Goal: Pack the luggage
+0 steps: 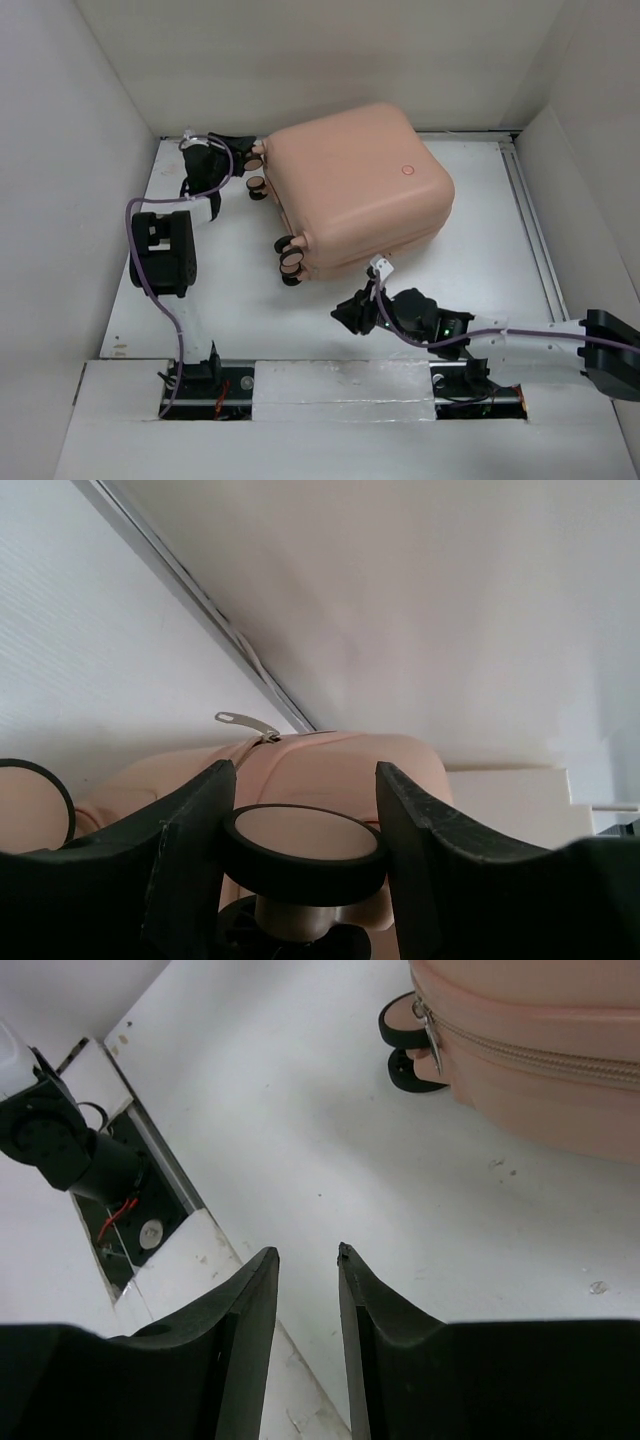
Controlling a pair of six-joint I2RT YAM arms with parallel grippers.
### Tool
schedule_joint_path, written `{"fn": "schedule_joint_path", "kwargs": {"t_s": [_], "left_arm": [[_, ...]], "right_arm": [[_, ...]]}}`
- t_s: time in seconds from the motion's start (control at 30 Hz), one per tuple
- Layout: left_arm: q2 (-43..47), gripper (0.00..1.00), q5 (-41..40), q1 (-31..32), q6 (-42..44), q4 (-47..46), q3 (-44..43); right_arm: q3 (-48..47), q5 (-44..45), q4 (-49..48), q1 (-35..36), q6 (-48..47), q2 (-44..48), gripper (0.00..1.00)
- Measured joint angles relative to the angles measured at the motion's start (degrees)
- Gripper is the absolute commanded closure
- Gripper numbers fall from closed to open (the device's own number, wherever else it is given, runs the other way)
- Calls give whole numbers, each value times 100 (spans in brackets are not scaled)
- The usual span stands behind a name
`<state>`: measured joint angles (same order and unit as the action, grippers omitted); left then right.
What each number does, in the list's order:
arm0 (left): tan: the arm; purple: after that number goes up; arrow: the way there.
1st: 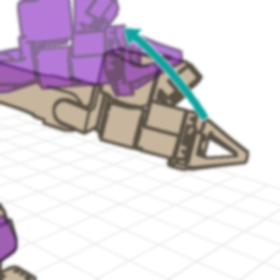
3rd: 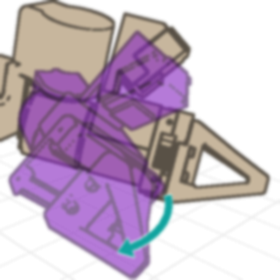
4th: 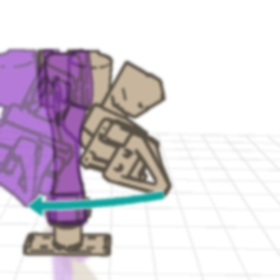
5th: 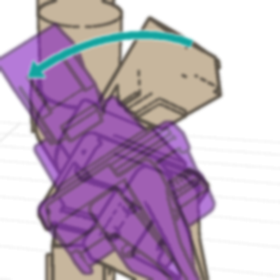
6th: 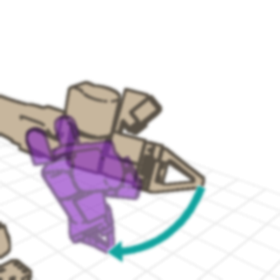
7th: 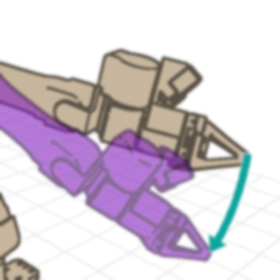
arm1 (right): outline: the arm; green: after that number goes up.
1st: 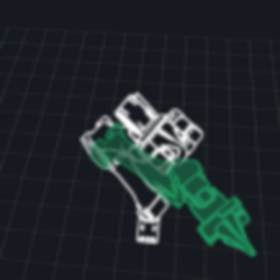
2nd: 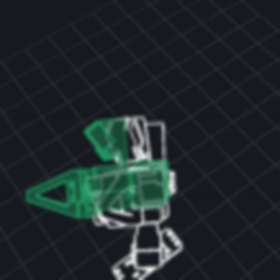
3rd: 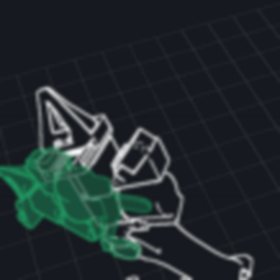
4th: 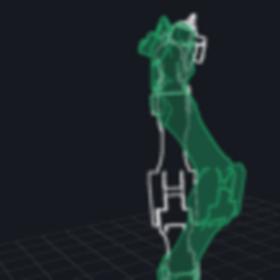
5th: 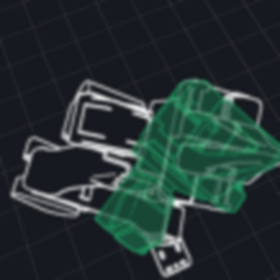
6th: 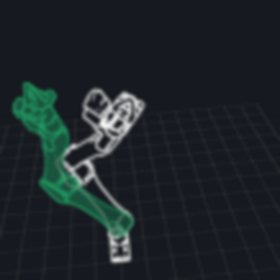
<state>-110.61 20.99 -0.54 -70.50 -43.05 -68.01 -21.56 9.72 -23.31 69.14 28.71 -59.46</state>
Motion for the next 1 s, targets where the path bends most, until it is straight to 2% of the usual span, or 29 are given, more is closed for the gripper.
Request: {"fn": "schedule_joint_path", "kwargs": {"t_s": [0.03, 0.13, 0.3, 0.4, 0.53, 0.67, 0.77, 0.9, 1.0], "left_arm": [[-22, 80, 0, -2, -35, -24, 0], [-24, 100, -17, 0, -66, -42, -4], [17, 100, -55, 4, -50, -96, 68], [385, 100, -304, 11, -55, -256, 597], [1523, 100, -610, 20, 52, -251, 1803], [3029, 100, -1676, 61, 223, -164, 3189], [4374, 100, -2347, 66, 398, -33, 4232], [6065, 100, -2494, 219, 455, 136, 5344], [7093, 100, -2291, 391, 697, 664, 5643]], "right_arm": [[0, 26, 48, 0, 7, 81, 59], [0, 160, 280, 0, 44, 439, 54], [0, 452, 682, -164, 68, 1137, 53], [-24, 295, 778, -868, -103, 1250, 57], [-402, -400, 896, -2400, -538, 684, 59], [-1082, -1871, 1788, -3515, -1123, 44, 62], [-1665, -2732, 2114, -4310, -1366, -658, 64], [-1967, -3032, 1733, -4959, -1502, -1056, 61], [-1904, -3121, 1338, -5193, -1473, -863, 59]]}}
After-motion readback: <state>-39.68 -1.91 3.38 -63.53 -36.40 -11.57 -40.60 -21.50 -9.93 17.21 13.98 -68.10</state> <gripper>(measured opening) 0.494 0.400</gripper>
